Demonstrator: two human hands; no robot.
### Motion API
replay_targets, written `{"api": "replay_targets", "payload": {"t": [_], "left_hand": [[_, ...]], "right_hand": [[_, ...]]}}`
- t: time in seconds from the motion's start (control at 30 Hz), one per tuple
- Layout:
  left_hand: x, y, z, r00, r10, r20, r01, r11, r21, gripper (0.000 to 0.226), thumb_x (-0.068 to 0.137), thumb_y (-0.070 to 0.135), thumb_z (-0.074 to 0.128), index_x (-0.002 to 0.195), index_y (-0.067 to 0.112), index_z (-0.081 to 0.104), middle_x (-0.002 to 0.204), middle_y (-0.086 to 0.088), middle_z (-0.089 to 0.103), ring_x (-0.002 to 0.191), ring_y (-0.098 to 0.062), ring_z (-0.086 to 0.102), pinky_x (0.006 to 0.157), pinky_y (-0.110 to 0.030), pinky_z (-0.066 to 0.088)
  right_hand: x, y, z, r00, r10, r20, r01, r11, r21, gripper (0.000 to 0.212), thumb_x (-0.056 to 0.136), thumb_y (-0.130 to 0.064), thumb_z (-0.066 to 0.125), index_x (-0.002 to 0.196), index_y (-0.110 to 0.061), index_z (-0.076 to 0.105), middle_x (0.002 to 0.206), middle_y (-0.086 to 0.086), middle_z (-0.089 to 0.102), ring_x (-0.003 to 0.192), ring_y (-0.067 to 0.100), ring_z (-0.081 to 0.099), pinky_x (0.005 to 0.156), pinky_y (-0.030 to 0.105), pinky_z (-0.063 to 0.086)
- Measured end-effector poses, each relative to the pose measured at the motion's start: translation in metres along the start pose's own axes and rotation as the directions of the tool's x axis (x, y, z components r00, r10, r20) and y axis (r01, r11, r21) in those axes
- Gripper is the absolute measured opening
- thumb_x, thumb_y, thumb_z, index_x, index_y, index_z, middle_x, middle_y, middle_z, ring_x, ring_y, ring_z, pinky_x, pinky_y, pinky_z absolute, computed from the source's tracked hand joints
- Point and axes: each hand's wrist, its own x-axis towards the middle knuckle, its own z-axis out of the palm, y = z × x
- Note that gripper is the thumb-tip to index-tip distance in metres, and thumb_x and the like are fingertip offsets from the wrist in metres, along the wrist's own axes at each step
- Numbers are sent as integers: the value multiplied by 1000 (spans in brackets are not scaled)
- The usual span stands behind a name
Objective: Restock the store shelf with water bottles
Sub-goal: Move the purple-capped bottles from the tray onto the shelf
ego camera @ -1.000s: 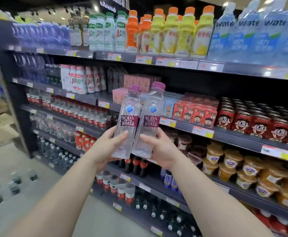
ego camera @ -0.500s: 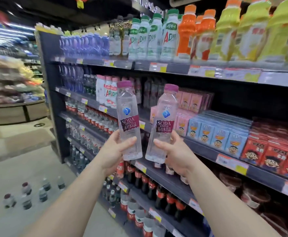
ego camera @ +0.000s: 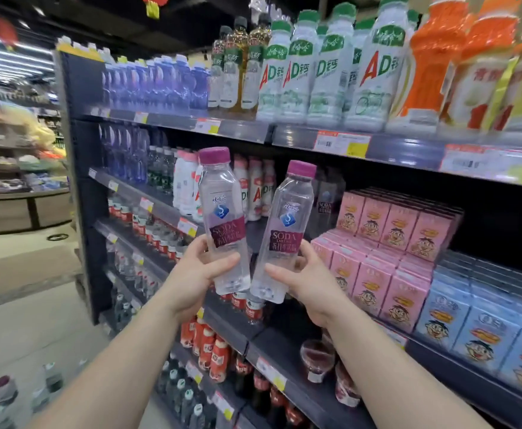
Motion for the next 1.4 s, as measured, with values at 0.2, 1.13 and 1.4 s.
{"api": "replay_targets", "payload": {"t": [0.2,1.13,1.4], "left_hand": [[99,-10,-58,988,-36,150,39,999,-21,52,67,11,81,115,18,61,112,-6,73,113,-28,65,98,-45,47],[225,-30,-129,899,-125,420,67,986,152,79,45,48,87,116,24,62,112,3,73,110,-18,64,88,-31,48],[231,-29,-146,888,-139,439,85,987,139,77,52,46,88,120,22,61,118,0,71,114,-19,64,102,-42,44]], "right_hand": [[72,10,33,972,-64,-224,41,994,-105,52,76,-23,82,118,-39,56,110,-18,68,100,-5,61,86,20,48],[221,53,37,762,84,-642,-361,878,-314,84,76,-31,81,146,-23,34,135,0,56,120,18,55,104,36,44],[261,61,50,732,89,-676,-377,879,-292,67,74,-31,82,128,-13,47,123,5,64,111,22,61,93,32,49]]}}
